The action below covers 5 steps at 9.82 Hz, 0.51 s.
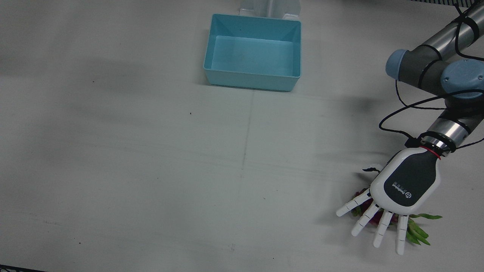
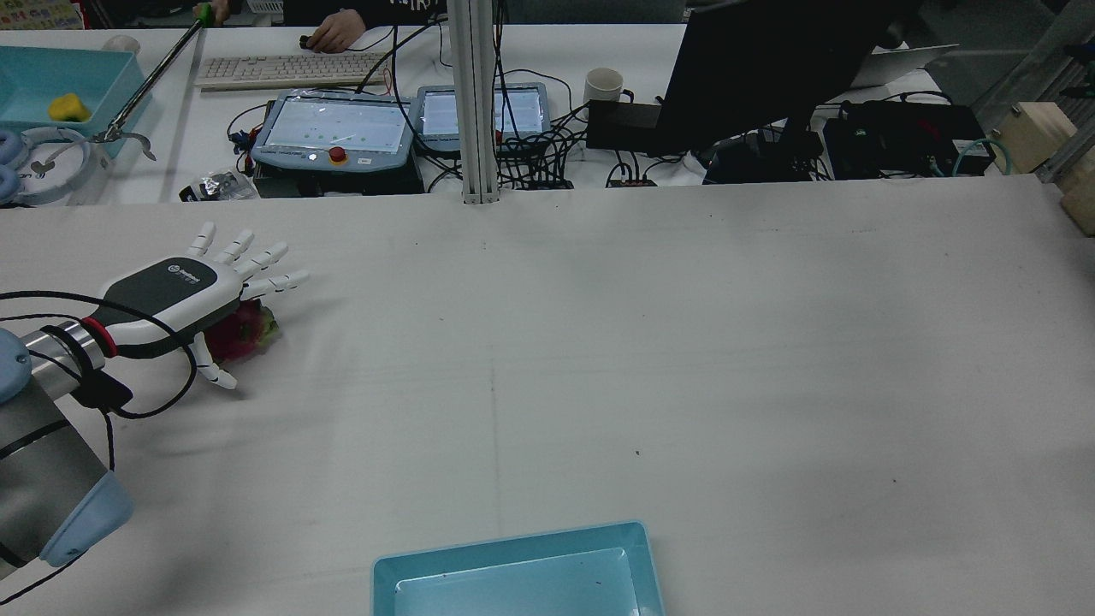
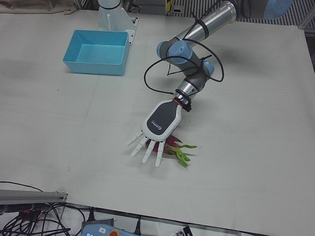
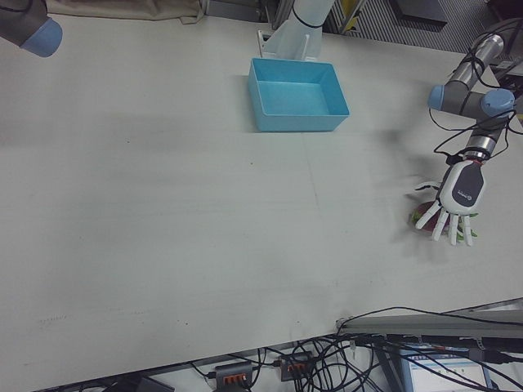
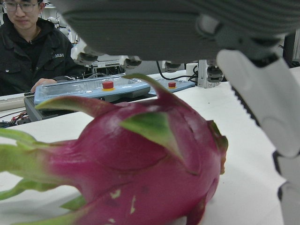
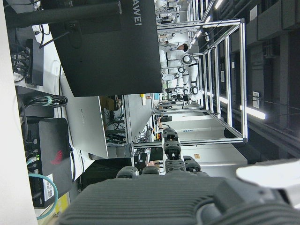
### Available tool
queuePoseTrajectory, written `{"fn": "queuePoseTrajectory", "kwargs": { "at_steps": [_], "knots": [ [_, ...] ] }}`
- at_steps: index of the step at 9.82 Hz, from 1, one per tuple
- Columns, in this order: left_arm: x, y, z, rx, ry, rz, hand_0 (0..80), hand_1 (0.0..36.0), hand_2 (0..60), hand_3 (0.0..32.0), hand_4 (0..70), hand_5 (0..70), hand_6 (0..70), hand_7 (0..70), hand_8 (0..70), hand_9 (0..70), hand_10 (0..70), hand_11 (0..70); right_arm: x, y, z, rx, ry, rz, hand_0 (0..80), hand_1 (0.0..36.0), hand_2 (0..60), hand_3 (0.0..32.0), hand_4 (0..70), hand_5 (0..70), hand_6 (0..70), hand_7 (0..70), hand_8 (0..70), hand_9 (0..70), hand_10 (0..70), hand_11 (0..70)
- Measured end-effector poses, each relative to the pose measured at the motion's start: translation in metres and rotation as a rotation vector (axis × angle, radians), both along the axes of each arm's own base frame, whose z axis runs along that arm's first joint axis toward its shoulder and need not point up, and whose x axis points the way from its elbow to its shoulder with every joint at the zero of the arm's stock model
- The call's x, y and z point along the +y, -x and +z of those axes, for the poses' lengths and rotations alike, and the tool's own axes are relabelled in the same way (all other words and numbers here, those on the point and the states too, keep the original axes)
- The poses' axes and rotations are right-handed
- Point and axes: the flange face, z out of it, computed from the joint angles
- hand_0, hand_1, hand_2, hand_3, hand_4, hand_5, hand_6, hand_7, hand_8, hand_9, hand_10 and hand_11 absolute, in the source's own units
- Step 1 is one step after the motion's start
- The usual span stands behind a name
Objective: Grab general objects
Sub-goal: 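Position the left hand's fingers around the dragon fruit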
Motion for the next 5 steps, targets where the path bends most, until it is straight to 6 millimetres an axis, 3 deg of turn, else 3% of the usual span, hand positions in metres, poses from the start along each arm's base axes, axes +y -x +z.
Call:
{"fn": "queuePoseTrajectory", "kwargs": {
  "at_steps": [3,4,5],
  "knots": [
    [-0.004,0.002,0.012,-0.011,0.013,-0.006,69.6,36.0,27.2,28.8,0.0,0.0,0.0,0.0,0.0,0.0,0.0,0.0,0.0,0.0,0.0,0.0,0.0,0.0,0.0,0.0,0.0,0.0,0.0,0.0,0.0,0.0,0.0,0.0,0.0,0.0],
    [-0.008,0.009,0.013,-0.009,0.015,-0.019,69.4,36.0,28.0,26.0,0.0,0.0,0.0,0.0,0.0,0.0,0.0,0.0,0.0,0.0,0.0,0.0,0.0,0.0,0.0,0.0,0.0,0.0,0.0,0.0,0.0,0.0,0.0,0.0,0.0,0.0],
    [-0.012,0.016,0.014,-0.008,0.016,-0.031,70.0,36.0,28.9,25.2,0.0,0.0,0.0,0.0,0.0,0.0,0.0,0.0,0.0,0.0,0.0,0.0,0.0,0.0,0.0,0.0,0.0,0.0,0.0,0.0,0.0,0.0,0.0,0.0,0.0,0.0]
  ]
}}
